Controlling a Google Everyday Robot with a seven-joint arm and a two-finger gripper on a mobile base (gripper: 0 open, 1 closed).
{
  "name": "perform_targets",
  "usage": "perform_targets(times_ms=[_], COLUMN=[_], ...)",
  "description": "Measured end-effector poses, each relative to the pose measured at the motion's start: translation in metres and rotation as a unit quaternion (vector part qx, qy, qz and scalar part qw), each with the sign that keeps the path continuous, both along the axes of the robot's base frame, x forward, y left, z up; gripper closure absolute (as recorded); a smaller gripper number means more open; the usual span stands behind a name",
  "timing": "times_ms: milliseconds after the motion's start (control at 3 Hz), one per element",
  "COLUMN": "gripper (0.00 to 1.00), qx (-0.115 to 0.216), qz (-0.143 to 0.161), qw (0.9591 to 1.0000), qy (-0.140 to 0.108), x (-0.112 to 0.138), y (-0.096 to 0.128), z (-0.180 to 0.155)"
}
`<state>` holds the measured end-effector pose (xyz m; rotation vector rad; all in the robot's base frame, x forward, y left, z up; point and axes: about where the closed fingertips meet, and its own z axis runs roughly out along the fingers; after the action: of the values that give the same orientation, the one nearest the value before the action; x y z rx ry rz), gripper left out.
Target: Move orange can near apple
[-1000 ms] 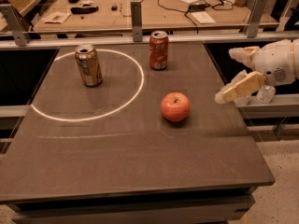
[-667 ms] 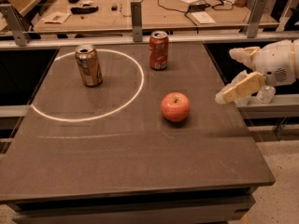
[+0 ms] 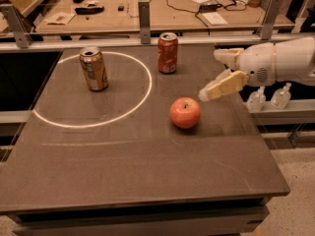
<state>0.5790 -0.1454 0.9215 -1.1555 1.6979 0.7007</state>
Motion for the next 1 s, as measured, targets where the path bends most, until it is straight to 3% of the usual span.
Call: perform_targets(times_ms=[333, 1000], gripper=[0.0, 0.0], qx=[0.035, 0.055], qz=[0.031, 0.045], qw=[0.9989, 0.9975], qy=[-0.004, 0.007], x=[0.013, 0.03], y=[0.044, 0.117], z=[-0.001, -0.013])
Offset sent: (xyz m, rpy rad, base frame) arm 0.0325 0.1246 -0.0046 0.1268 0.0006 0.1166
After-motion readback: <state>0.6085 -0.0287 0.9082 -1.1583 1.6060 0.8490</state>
